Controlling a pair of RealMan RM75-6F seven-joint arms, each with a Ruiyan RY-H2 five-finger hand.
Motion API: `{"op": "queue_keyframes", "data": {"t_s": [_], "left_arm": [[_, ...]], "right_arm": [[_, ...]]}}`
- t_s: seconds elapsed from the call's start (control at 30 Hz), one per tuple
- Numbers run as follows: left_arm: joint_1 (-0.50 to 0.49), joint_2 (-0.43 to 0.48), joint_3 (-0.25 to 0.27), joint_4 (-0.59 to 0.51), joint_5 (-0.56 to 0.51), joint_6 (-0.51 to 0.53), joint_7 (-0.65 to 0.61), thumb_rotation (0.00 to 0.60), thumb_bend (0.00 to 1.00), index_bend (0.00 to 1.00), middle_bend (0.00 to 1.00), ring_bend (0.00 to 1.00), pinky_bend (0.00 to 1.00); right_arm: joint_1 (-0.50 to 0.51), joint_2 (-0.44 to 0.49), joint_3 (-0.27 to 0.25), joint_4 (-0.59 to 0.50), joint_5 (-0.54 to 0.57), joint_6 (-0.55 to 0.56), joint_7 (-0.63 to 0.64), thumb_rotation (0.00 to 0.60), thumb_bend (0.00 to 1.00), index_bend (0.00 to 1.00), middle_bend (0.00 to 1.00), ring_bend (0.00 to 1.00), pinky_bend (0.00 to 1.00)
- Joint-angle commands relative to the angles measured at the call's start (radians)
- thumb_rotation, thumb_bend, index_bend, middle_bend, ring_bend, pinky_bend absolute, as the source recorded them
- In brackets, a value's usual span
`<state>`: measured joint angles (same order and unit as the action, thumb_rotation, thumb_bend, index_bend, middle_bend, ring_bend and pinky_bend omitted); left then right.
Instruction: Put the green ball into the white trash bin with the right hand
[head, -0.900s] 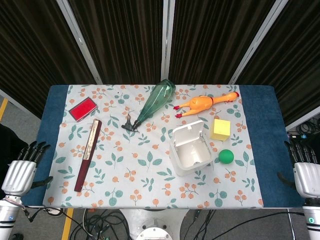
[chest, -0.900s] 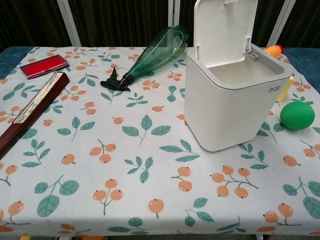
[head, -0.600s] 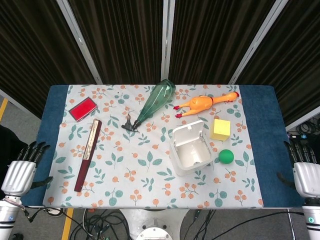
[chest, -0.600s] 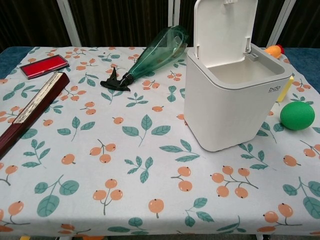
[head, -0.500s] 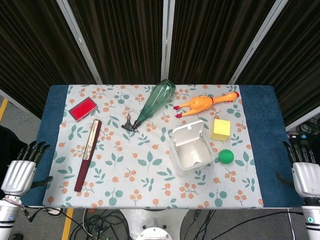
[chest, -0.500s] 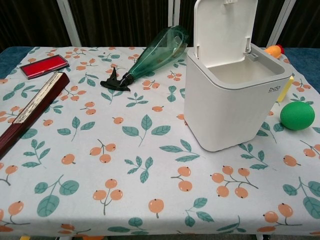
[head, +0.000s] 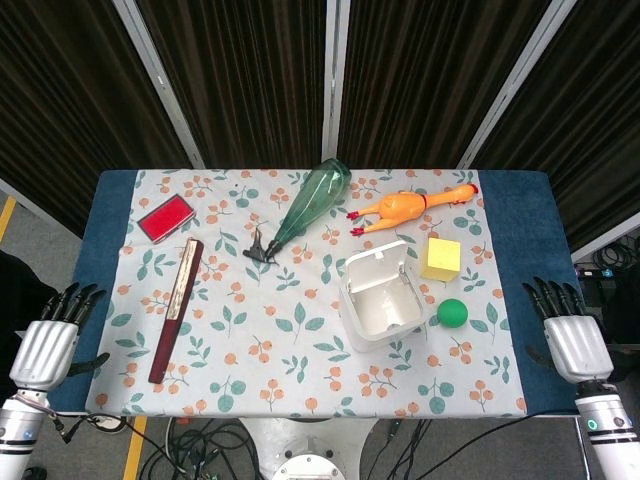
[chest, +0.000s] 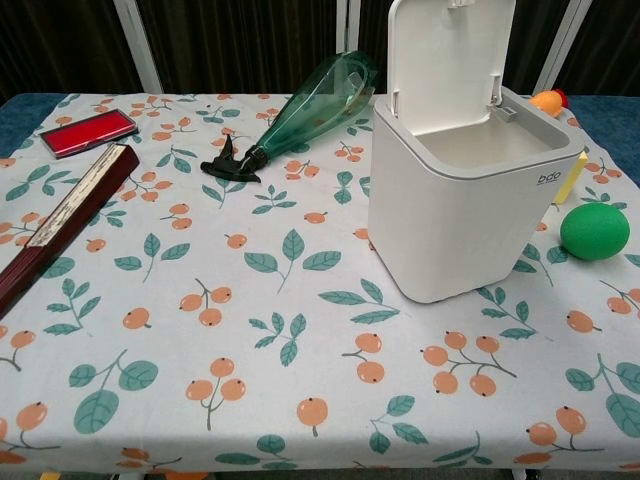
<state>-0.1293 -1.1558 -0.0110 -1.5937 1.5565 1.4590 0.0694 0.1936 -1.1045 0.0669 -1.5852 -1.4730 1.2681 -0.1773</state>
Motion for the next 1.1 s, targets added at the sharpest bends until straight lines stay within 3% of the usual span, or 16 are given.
{"op": "queue_keyframes", "data": {"t_s": [0.03,0.37,0.63,0.87,1.1], "left_arm": [[0.001,0.004,0.0,-0.003,-0.004,-0.001,-0.001,0.6,0.02,0.12,0.09,0.02,0.14],[0.001,0.002,0.006,0.006,-0.02,-0.021,-0.012,0.6,0.02,0.12,0.09,0.02,0.14],[0.0,0.004,0.01,0.006,-0.03,-0.037,-0.014,0.6,0.02,0.13,0.09,0.02,0.15],[0.0,0.005,0.01,0.011,-0.033,-0.039,-0.02,0.6,0.02,0.13,0.09,0.02,0.15],[0.0,-0.002,0.012,0.02,-0.037,-0.044,-0.024,0.6,0.02,0.13,0.09,0.02,0.15]], "right_arm": [[0.067,-0.022,0.008,-0.022,0.043,-0.104,-0.069,0.6,0.11,0.0,0.04,0.0,0.05],[0.165,-0.108,0.029,-0.026,0.167,-0.233,-0.242,0.6,0.12,0.0,0.09,0.02,0.19],[0.215,-0.181,0.027,0.022,0.2,-0.277,-0.259,0.6,0.12,0.0,0.1,0.06,0.28],[0.231,-0.216,0.019,0.047,0.211,-0.276,-0.269,0.6,0.13,0.0,0.16,0.16,0.44],[0.242,-0.232,0.009,0.069,0.222,-0.272,-0.284,0.6,0.15,0.03,0.18,0.18,0.45]]}}
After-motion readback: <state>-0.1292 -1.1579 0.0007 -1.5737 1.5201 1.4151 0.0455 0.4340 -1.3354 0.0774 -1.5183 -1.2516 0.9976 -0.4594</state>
